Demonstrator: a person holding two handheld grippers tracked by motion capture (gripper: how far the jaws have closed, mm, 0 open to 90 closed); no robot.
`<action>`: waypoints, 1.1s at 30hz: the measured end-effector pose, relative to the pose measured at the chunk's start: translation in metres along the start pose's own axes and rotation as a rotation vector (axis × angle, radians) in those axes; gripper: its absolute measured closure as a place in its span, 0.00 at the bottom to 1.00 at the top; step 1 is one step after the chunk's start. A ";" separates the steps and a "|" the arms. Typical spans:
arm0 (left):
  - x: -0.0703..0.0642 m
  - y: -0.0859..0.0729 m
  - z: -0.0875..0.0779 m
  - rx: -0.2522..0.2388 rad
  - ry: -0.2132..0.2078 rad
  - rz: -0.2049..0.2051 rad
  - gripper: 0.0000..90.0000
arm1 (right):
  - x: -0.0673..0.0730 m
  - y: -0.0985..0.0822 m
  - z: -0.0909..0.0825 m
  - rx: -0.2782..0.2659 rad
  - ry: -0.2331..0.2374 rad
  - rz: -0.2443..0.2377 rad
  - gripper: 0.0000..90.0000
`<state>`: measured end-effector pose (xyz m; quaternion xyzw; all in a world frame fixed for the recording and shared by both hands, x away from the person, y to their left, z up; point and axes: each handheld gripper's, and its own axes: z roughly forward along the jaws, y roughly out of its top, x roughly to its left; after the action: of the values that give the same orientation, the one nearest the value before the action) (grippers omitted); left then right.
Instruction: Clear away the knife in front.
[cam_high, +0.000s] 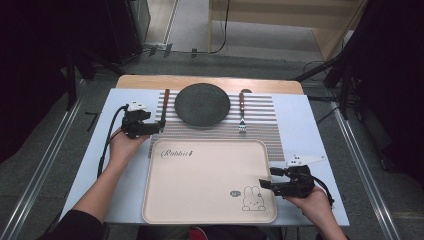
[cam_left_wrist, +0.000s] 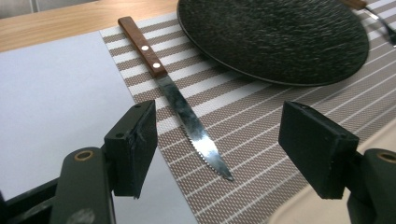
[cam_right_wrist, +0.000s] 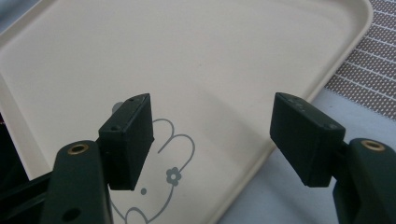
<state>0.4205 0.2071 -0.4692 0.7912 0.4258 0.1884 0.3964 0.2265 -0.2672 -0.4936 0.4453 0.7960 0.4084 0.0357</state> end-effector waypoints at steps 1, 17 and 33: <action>0.001 0.001 0.001 -0.001 -0.003 -0.001 0.31 | 0.000 0.000 0.000 0.001 0.000 0.000 0.33; 0.007 0.008 0.026 -0.027 0.048 -0.019 0.31 | -0.002 0.000 0.000 0.002 -0.006 0.005 0.32; 0.010 0.021 0.052 -0.029 0.068 -0.109 0.36 | -0.002 -0.001 -0.001 -0.002 -0.006 0.004 0.32</action>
<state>0.4699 0.1839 -0.4845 0.7541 0.4790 0.1995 0.4027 0.2267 -0.2692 -0.4939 0.4480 0.7947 0.4079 0.0374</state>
